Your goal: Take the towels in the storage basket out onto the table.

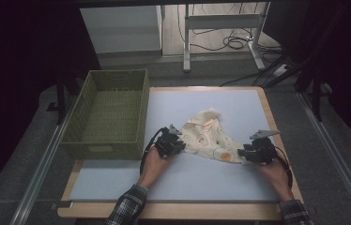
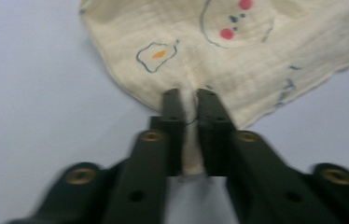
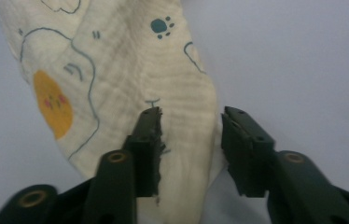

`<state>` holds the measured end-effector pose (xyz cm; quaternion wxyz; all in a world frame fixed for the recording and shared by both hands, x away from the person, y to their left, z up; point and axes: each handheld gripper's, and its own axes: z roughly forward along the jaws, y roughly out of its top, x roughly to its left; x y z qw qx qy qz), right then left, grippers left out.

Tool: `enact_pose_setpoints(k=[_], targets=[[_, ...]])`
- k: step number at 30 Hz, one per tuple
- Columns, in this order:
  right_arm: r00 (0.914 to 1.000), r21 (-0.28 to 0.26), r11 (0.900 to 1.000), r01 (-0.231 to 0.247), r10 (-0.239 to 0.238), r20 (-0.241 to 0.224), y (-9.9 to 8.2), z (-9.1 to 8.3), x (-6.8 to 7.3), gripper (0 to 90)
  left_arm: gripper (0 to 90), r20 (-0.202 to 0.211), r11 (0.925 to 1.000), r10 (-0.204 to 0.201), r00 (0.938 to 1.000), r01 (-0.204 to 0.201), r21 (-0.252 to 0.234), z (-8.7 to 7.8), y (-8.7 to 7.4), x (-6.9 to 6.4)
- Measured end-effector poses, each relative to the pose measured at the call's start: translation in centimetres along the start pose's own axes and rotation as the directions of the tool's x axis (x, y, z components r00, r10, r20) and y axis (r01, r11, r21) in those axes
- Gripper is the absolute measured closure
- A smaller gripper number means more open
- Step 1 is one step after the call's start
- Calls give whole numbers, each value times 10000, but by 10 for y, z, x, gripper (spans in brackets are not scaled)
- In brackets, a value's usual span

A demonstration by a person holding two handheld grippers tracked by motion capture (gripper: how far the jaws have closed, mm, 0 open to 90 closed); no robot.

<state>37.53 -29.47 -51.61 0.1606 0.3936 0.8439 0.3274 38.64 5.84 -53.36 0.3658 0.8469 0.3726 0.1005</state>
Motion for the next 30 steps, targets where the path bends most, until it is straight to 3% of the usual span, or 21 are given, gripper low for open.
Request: enact_pose_setpoints(k=[2, 3, 5, 7, 11, 18, 19, 20, 21, 24, 28, 30], targets=[[9997, -89, 10000, 40, -42, -248, -4, -3, 3, 851, 880, -71, 10000, -46, 10000, 46, -8, -2, -1, -2], [9996, -90, 9998, 188, -190, -217, -6, -4, 5, 868, 881, -75, 10000, -34, 10000, 34, 26, -3, -2, -4], [9989, 75, 9990, 436, -437, 174, -6, -9, 9, 875, 880, 34, 10000, -50, 10000, 50, 29, -8, -5, -6], [9984, -61, 9987, 500, -498, 257, -8, -17, 10, 875, 877, 111, 9999, -38, 9999, 40, -115, -18, -10, -10], [9996, -424, 9987, 283, -283, 26, -17, -36, 15, 874, 871, 301, 9998, -4, 9995, 10, -204, -35, -24, -22], [9979, -285, 9987, 416, -430, -490, -40, -53, 42, 870, 852, 401, 9999, 127, 9991, -124, -65, -54, -55, -41], [9974, -246, 9988, 424, -438, -571, -43, -54, 45, 862, 810, 275, 9997, 211, 9994, -207, -135, -56, -60, -44], [9969, -205, 9989, 419, -432, -658, -46, -56, 48, 840, 711, 57, 9991, 325, 9995, -323, -290, -56, -61, -45], [9967, -233, 9989, 416, -432, -690, -47, -58, 49, 787, 573, -412, 9971, 454, 9981, -478, -591, -57, -63, -47], [9985, -548, 9979, 336, -359, -424, -39, -65, 47, 696, 338, -824, 9953, 391, 9958, -461, -855, -54, -60, -45], [9993, -821, 9963, 238, -260, -259, -18, -61, 34, 670, 245, -1164, 9948, 309, 9927, -418, -931, -45, -57, -37], [9994, -872, 9961, 161, -185, -279, -6, -54, 27, 667, 203, -1330, 9970, 330, 9906, -420, -652, -37, -57, -34]])
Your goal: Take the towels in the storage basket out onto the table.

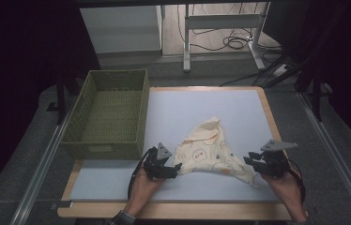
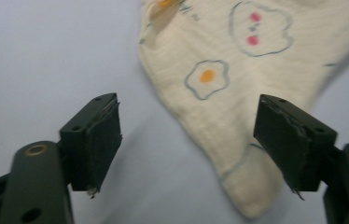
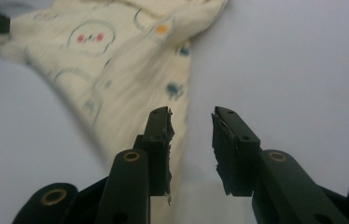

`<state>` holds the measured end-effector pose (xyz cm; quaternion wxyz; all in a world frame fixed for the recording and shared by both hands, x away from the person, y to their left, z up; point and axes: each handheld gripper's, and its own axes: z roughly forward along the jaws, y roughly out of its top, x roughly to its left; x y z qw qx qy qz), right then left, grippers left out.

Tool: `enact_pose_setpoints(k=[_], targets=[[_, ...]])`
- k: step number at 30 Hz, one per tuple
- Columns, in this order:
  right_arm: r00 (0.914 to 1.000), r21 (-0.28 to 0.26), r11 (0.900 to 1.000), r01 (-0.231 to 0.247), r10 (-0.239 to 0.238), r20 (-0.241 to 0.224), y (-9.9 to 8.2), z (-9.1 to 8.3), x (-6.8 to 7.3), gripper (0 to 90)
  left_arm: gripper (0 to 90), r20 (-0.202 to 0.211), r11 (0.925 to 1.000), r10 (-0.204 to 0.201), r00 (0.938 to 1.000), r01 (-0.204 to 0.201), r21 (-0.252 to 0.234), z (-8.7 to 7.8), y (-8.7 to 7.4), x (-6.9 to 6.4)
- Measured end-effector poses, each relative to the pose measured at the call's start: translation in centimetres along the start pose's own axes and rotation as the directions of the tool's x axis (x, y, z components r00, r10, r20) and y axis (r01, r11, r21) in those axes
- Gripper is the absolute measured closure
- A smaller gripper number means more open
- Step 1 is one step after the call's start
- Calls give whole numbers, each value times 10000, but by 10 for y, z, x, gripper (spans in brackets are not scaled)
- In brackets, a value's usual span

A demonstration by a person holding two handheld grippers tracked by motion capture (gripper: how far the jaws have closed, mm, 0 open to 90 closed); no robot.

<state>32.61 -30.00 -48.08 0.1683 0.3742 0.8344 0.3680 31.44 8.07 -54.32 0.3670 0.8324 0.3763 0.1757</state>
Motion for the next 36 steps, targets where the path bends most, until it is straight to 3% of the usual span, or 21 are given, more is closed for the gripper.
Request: enact_pose_setpoints(k=[4, 6, 13, 19, 22, 24, 27, 32, 36], targets=[[9997, -150, 9999, -58, 54, -218, 23, 19, -7, 671, 177, 86, 9997, -117, 9999, 116, 205, 3, 1, 1], [9995, -177, 9998, 93, -98, -312, 37, 30, -5, 671, 144, 380, 9971, -651, 9972, 634, 425, 5, 1, 7], [9954, 7, 9984, 564, -562, -777, 83, 76, 6, 675, 134, 334, 9976, -570, 9978, 556, 403, 5, 1, 6], [9959, 811, 9928, 878, -857, -290, 93, 125, 4, 691, 134, 315, 9978, -569, 9979, 558, 360, 5, 0, 6], [9917, 1354, 9829, 1246, -1278, 157, 90, 139, 4, 837, 135, 313, 9978, -564, 9979, 553, 361, 5, 0, 6], [9896, 1494, 9791, 1383, -1426, 184, 89, 142, 4, 896, 135, 308, 9978, -569, 9979, 558, 356, 5, 0, 6], [9906, 1530, 9794, 1322, -1359, 141, 93, 139, 5, 898, 135, 304, 9978, -562, 9980, 551, 365, 5, 0, 6], [9924, 1045, 9870, 1223, -1226, -40, 112, 123, 7, 898, 136, 291, 9979, -543, 9981, 532, 380, 5, 0, 6], [9903, 916, 9861, 1388, -1387, -78, 128, 120, 12, 897, 136, 289, 9979, -540, 9981, 529, 381, 5, 0, 6]])
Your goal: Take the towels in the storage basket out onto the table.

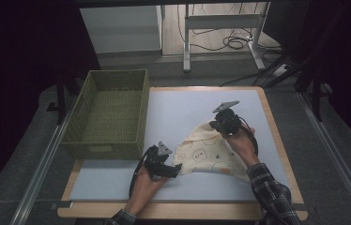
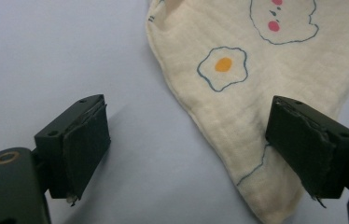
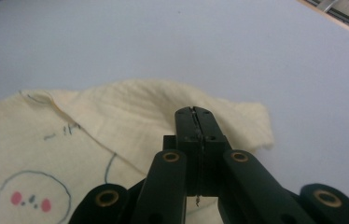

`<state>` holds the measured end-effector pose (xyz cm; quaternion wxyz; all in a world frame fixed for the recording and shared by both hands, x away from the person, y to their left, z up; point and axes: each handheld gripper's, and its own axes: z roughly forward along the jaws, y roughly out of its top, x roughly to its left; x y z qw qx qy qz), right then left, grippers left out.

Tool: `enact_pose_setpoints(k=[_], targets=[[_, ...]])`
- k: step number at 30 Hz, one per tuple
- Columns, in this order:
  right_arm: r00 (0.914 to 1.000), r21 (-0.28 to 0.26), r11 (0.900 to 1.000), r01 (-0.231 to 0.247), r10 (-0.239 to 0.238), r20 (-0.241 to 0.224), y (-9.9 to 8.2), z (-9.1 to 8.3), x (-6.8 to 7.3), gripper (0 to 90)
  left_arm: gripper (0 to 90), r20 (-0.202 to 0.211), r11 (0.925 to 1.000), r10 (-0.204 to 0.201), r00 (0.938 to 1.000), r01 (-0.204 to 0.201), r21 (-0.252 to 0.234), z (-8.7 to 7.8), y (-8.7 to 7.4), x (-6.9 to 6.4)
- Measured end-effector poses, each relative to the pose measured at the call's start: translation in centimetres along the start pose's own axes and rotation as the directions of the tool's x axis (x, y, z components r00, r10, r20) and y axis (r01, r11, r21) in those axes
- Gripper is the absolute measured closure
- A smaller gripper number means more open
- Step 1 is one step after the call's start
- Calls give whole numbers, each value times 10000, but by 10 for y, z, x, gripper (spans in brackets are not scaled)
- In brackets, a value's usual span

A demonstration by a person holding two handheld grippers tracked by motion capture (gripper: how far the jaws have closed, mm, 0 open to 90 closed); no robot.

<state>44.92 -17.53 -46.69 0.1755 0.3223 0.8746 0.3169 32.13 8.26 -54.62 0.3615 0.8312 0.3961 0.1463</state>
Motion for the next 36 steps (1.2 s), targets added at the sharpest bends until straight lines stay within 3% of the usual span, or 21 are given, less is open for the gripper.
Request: enact_pose_setpoints(k=[2, 4, 8, 11, 12, 15, 19, 28, 31, 36], targets=[[9997, 257, 9996, -83, 88, -206, 4, 4, 0, 884, 136, -4, 10000, 5, 10000, -5, -2, 0, 0, 0], [9999, 438, 9990, -106, 111, -120, 0, 9, 0, 808, 136, -12, 10000, 3, 10000, -3, -5, 0, 0, 0], [9994, 645, 9973, -342, 334, 125, -18, 16, -4, 678, 136, 5, 10000, -16, 10000, 16, -21, 0, 0, 0], [9982, 743, 9954, -606, 604, 43, -31, 20, -9, 648, 136, 6, 10000, -16, 10000, 16, -20, 0, 0, 0], [9983, 762, 9954, -589, 588, 33, -34, 22, -10, 649, 136, 4, 10000, -15, 10000, 15, -19, 0, 0, 0], [9988, 689, 9964, -485, 485, 18, -38, 25, -9, 824, 137, -1, 10000, -27, 10000, 27, -36, 0, 0, 0], [9997, 722, 9972, -217, 206, 159, -34, 23, -6, 856, 137, -6, 10000, -12, 10000, 12, -23, 0, 0, 0], [9991, -44, 9993, -374, 372, -224, 2, 1, -6, 857, 136, 4, 10000, -14, 10000, 14, -25, 0, 0, 0], [9984, -265, 9990, -372, 360, -427, 24, 5, 0, 857, 137, 3, 10000, -7, 10000, 7, -33, 0, 0, 0], [9971, -478, 9987, 196, -230, -725, 70, 23, 22, 852, 136, 11, 10000, -14, 10000, 14, -23, 0, 0, 0]])
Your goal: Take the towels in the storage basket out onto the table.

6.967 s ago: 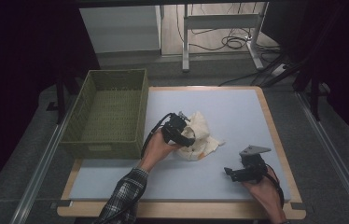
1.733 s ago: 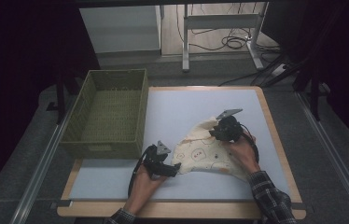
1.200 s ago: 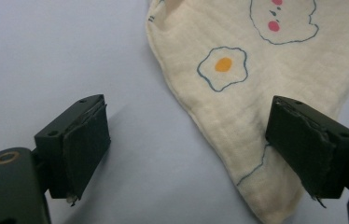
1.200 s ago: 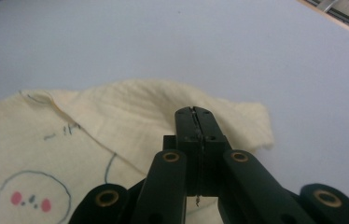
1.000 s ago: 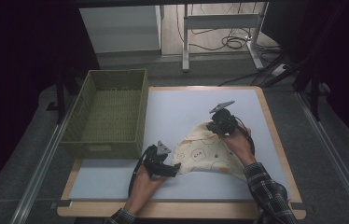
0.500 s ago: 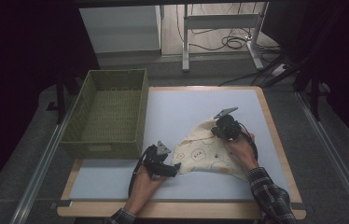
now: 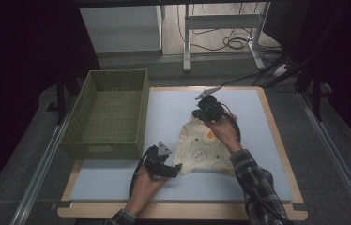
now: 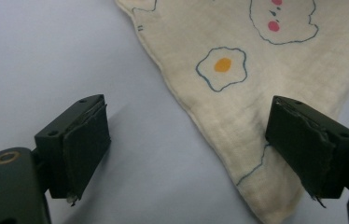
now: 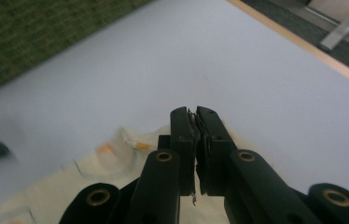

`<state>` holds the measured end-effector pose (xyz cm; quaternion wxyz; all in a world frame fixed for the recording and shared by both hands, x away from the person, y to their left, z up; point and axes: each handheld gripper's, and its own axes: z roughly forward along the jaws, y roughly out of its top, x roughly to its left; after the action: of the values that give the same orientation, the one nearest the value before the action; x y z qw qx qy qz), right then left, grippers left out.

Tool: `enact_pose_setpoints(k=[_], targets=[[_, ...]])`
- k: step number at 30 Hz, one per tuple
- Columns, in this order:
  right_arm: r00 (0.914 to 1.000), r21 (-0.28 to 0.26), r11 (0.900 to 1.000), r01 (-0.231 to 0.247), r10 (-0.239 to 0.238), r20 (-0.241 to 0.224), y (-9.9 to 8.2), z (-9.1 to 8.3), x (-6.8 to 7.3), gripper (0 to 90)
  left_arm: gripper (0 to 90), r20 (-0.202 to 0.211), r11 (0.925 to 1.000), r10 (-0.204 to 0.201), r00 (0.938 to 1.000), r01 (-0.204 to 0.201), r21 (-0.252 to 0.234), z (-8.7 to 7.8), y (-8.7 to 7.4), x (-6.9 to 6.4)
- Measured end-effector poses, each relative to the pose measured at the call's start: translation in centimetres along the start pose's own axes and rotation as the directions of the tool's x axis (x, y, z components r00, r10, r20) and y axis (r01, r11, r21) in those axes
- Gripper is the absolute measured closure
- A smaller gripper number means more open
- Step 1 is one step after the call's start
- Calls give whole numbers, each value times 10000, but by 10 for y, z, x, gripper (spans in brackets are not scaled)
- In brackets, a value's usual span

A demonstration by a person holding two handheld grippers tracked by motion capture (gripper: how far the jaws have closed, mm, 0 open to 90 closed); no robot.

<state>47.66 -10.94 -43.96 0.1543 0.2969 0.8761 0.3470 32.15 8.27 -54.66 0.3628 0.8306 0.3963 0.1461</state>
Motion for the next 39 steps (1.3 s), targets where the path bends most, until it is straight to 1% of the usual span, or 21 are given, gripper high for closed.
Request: enact_pose_setpoints(k=[1, 2, 4, 7, 9, 10, 12, 15, 16, 18, 21, 22, 23, 25, 26, 28, 30, 32, 35, 36, 39], targets=[[9999, -9, 10000, 39, -39, -162, 7, 5, 4, 818, 136, -1, 10000, -1, 10000, 1, -1, 0, 0, 0], [9996, 5, 10000, 59, -59, -276, 12, 9, 7, 737, 137, -1, 10000, -1, 10000, 1, 0, 0, 0, 0], [9995, 26, 9998, 201, -200, -233, 18, 12, 12, 698, 137, 2, 10000, -2, 10000, 2, -4, 0, 0, 0], [9999, 39, 9998, 169, -169, 21, 12, 4, 6, 665, 136, -2, 10000, 11, 10000, -11, 0, 0, 0, 0], [9997, 47, 10000, -39, 38, 232, 1, -5, -5, 664, 136, -8, 10000, 7, 10000, -7, 7, 0, 0, 0], [9989, 63, 9997, -257, 254, 387, -9, -11, -13, 664, 136, -2, 10000, 4, 10000, -4, -10, 0, 0, 0], [9955, 165, 9983, -556, 542, 773, -25, -20, -27, 655, 136, -6, 10000, 7, 10000, -7, -8, 0, 0, 0], [9885, 279, 9937, -1084, 1048, 1088, -53, -30, -42, 614, 136, -13, 10000, 11, 10000, -11, 14, 0, 0, 0], [9868, 289, 9922, -1214, 1175, 1117, -60, -31, -45, 603, 137, -12, 10000, 7, 10000, -7, 7, 0, 0, 0], [9818, 409, 9854, -1651, 1603, 1021, -79, -32, -51, 572, 137, -9, 10000, -4, 10000, 4, 4, 0, 0, 0], [9765, 504, 9777, -2039, 1995, 810, -99, -29, -52, 568, 137, -11, 10000, 2, 10000, -2, 6, 0, 0, 0], [9747, 568, 9745, -2169, 2129, 678, -106, -27, -51, 592, 136, -11, 10000, 0, 10000, 0, 4, 0, 0, 0], [9735, 693, 9720, -2244, 2205, 603, -110, -24, -50, 691, 137, -13, 10000, -1, 10000, 1, 4, 0, 0, 0], [9776, 861, 9747, -2061, 2011, 626, -114, -22, -46, 855, 137, -12, 10000, 0, 10000, 0, 2, 0, 0, 0], [9791, 891, 9762, -1979, 1925, 652, -114, -22, -45, 874, 137, -11, 10000, 1, 10000, -1, 5, 0, 0, 0], [9799, 747, 9787, -1912, 1859, 718, -109, -28, -44, 878, 137, -12, 10000, 1, 10000, -1, 6, 0, 0, 0], [9825, 362, 9850, -1690, 1654, 858, -95, -40, -40, 878, 137, -12, 10000, 1, 10000, -1, 5, 0, 0, 0], [9869, 118, 9898, -1420, 1407, 788, -82, -51, -32, 877, 137, -12, 10000, 3, 10000, -3, 6, 0, 0, 0], [9952, -25, 9966, -824, 825, 519, -66, -58, -11, 876, 137, -28, 10000, 27, 10000, -27, 7, 0, 0, 0], [9980, -78, 9983, -580, 582, 250, -62, -58, 0, 875, 136, -20, 10000, 27, 10000, -27, 6, 0, 0, 0], [9991, 220, 9997, -68, 78, -427, -64, -45, 28, 867, 137, -27, 10000, 29, 10000, -29, 6, 0, 0, 0]])
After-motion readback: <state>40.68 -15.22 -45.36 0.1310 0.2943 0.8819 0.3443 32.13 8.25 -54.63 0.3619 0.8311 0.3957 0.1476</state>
